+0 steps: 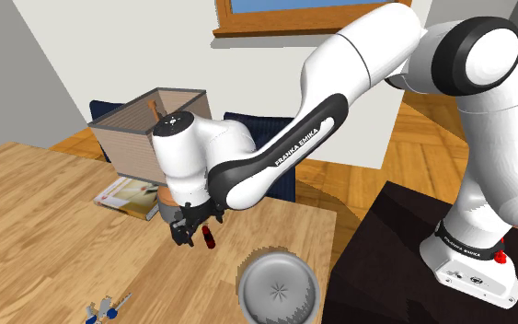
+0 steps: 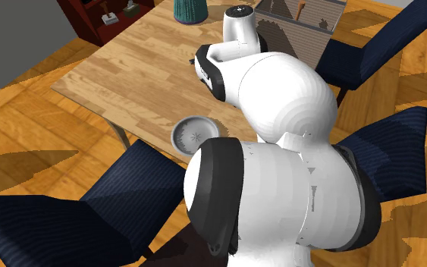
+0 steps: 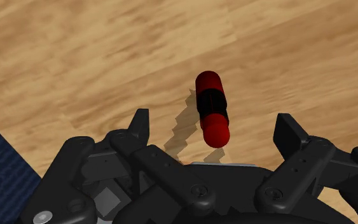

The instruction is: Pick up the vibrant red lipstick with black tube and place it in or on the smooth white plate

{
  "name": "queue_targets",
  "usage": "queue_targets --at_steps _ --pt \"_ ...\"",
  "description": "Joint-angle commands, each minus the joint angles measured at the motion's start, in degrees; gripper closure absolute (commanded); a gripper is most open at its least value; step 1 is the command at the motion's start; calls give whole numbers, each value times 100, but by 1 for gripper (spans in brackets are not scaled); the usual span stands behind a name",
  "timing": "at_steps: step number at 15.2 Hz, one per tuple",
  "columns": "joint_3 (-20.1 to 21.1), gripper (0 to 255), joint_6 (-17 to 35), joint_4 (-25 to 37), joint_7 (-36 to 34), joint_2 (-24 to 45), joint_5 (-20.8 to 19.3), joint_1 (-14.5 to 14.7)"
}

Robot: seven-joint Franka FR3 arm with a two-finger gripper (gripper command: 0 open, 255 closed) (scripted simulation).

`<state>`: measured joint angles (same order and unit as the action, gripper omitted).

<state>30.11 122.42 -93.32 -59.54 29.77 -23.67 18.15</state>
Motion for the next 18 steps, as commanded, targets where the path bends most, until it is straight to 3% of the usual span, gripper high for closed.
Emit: queue_targets --at_steps 1,3,4,13,18 --pt "-1 0 2 1 -1 2 -1 1" --pt "-1 0 1 1 -1 2 -1 1" --pt "-1 255 1 1 -1 2 -1 1" --pt "-1 255 2 1 -1 2 -1 1" --pt "65 255 -293 167 96 -150 116 -26"
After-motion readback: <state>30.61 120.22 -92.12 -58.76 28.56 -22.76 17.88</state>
